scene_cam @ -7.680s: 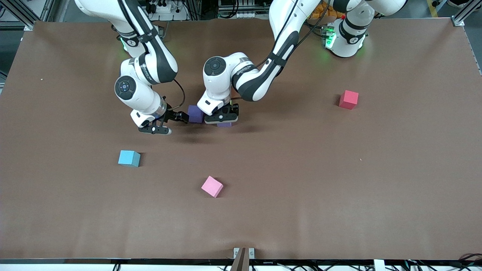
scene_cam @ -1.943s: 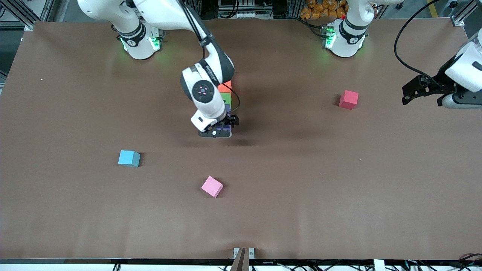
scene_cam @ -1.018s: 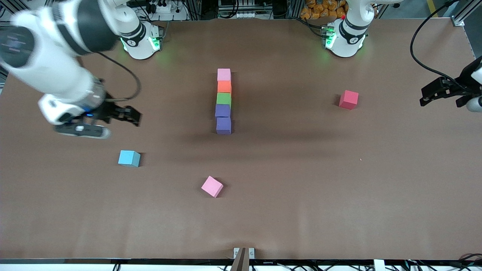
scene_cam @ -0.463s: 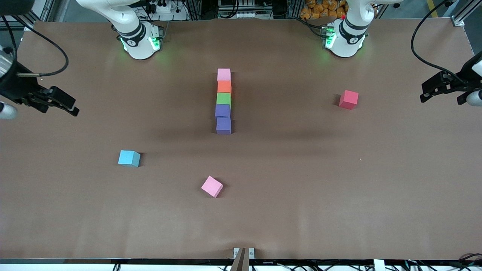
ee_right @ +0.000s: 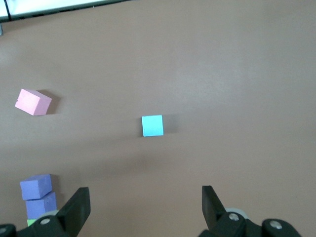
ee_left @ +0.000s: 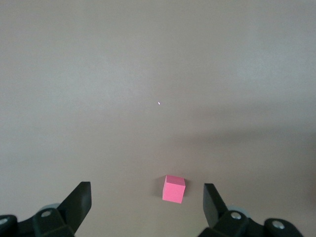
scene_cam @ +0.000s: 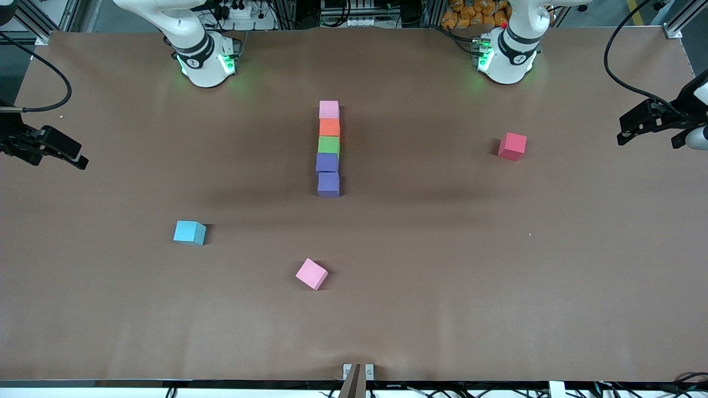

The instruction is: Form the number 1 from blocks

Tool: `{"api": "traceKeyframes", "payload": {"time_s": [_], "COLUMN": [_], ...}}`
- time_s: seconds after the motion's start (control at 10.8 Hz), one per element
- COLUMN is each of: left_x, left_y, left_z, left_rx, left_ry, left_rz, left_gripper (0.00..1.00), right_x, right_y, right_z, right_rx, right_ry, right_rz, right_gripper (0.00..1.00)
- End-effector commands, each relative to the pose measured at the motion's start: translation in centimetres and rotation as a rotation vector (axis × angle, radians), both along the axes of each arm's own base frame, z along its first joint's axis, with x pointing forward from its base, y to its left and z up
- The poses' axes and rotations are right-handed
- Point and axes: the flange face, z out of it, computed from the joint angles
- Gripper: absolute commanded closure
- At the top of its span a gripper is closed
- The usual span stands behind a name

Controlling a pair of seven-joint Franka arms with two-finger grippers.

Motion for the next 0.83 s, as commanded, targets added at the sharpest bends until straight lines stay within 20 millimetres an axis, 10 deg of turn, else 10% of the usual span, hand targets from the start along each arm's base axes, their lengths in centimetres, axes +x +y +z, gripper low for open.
{"api": "traceKeyframes", "payload": {"time_s": [0.0, 0.74], "left_x": [-0.67, -0.59], "left_y": [-0.41, -0.76], "left_z": [0.44, -0.01], "left_rx": [-0.016, -0.016], "left_ry": [0.007, 0.016], "left_rz": [0.011, 0.007], "left_gripper": [0.0, 0.0], "right_x": [-2.07, -2.64], "right_y": [-0.26, -0.13], "right_z": [2.04, 2.71], "right_rx": [-0.023, -0.024], "right_ry": [-0.005, -0.005], "right_rz": [0.011, 0.015], "right_gripper": [0.0, 0.0]}}
